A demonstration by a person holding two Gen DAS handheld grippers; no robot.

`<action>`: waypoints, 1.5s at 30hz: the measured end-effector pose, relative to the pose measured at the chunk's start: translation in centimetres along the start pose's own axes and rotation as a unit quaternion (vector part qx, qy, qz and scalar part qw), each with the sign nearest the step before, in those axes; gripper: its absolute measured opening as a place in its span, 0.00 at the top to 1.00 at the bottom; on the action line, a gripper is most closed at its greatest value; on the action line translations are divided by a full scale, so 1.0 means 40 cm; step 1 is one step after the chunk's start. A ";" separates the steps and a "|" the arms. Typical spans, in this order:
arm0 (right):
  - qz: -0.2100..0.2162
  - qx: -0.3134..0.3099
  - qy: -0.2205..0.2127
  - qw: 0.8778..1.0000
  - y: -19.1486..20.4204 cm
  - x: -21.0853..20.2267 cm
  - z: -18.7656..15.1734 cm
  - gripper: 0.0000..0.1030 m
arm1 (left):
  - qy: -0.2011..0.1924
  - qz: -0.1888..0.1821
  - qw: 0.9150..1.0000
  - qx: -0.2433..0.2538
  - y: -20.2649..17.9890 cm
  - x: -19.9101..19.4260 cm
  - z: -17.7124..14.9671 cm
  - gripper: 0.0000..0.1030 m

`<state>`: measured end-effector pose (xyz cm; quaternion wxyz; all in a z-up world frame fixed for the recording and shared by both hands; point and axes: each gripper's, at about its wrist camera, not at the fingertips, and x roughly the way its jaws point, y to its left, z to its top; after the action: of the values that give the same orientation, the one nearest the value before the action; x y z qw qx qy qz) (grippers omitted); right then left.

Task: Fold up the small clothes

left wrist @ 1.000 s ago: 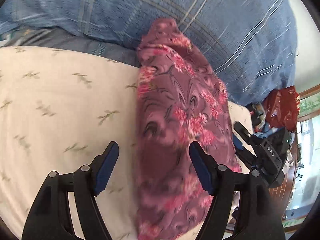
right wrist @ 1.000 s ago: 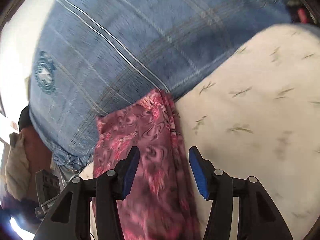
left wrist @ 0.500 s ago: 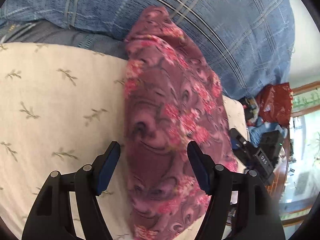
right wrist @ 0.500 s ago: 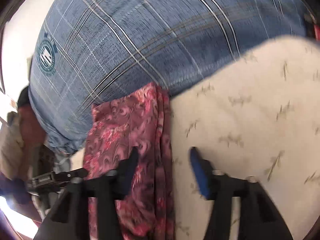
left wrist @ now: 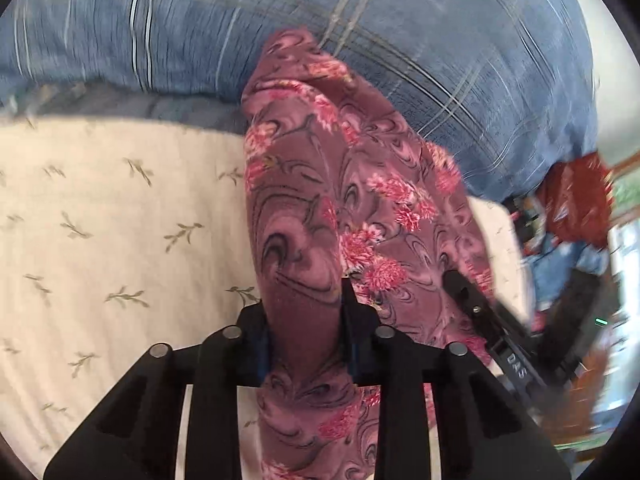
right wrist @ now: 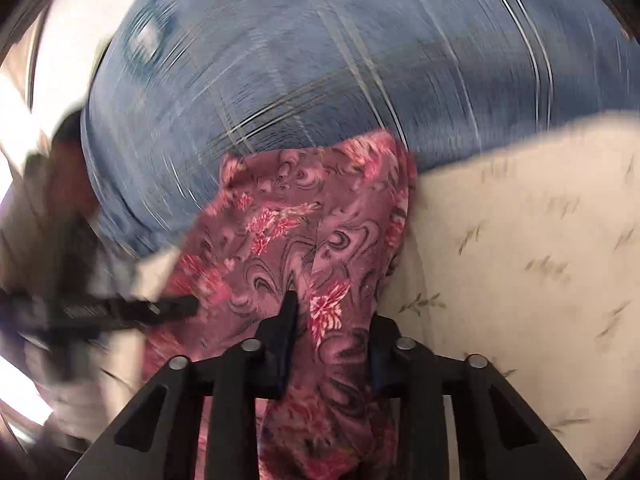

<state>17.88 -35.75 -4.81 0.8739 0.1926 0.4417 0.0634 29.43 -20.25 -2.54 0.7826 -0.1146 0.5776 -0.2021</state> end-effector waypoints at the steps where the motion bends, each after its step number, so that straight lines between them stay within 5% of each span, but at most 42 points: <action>1: -0.033 -0.035 -0.007 0.999 0.035 -0.010 -0.003 0.77 | -0.010 0.015 1.000 0.014 -0.019 -0.010 -0.009 0.78; 3: -0.076 -0.086 -0.026 0.993 0.100 -0.036 -0.011 0.79 | -0.030 0.030 0.999 0.034 -0.046 -0.038 -0.027 0.79; 7: -0.092 -0.116 -0.059 0.987 0.151 -0.111 -0.030 0.79 | -0.054 0.021 0.997 0.041 -0.055 -0.106 -0.067 0.79; 17: -0.044 -0.108 -0.083 0.990 0.276 -0.238 -0.133 0.79 | -0.066 0.002 0.997 0.028 0.031 -0.271 -0.216 0.79; 24: 0.065 -0.061 -0.053 0.995 0.367 -0.261 -0.270 0.79 | -0.052 -0.015 0.998 -0.025 0.201 -0.372 -0.384 0.78; 27: 0.112 -0.028 -0.032 0.993 0.382 -0.233 -0.344 0.78 | -0.025 -0.006 0.998 -0.049 0.284 -0.336 -0.442 0.76; 31: 0.069 0.007 0.028 0.997 0.351 -0.116 -0.424 0.70 | 0.006 -0.027 0.996 -0.083 0.364 -0.277 -0.473 0.66; 36: 0.078 0.055 0.010 0.995 0.309 -0.151 -0.413 0.63 | -0.051 -0.009 0.998 -0.026 0.350 -0.351 -0.448 0.63; 38: 0.066 0.064 -0.020 0.996 0.296 -0.183 -0.375 0.63 | -0.076 0.003 0.997 -0.007 0.338 -0.370 -0.405 0.55; 45: 0.071 0.093 -0.016 0.993 0.308 -0.085 -0.264 0.60 | -0.064 -0.013 0.998 -0.016 0.372 -0.269 -0.226 0.49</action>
<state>8.16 -22.45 -3.07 0.8525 0.3052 0.4167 0.0804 20.90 -1.65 -2.24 0.8133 -0.1468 0.5281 -0.1952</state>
